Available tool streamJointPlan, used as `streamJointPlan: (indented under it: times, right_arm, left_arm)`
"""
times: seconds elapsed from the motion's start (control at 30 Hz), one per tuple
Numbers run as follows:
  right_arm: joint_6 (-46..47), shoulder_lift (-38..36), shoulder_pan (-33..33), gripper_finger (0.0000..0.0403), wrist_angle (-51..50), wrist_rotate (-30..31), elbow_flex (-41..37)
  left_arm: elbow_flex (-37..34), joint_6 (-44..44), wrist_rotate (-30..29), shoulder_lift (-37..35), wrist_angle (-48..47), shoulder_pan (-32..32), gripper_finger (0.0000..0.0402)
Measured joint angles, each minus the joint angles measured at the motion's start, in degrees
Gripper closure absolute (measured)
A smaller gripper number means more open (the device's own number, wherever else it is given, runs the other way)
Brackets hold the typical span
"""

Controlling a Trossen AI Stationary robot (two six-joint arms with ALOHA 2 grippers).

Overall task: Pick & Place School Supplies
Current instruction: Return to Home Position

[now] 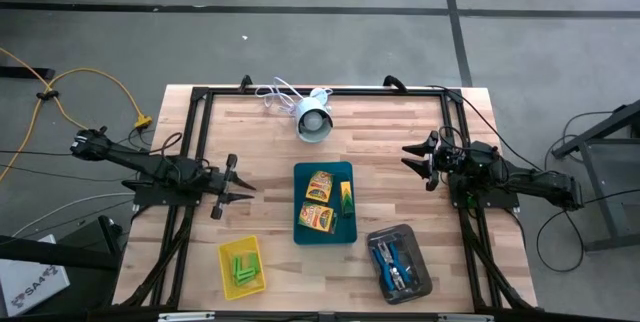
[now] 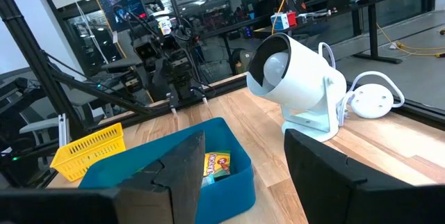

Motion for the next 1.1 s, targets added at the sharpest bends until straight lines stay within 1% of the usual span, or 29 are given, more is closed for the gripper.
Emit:
streamJointPlan:
  times: [1.1]
  right_arm:
    - [0.0,0.0,0.0,0.0213,0.0,0.0,0.0]
  left_arm:
    - [0.0,0.0,0.3,0.0,0.9,0.0,0.0312]
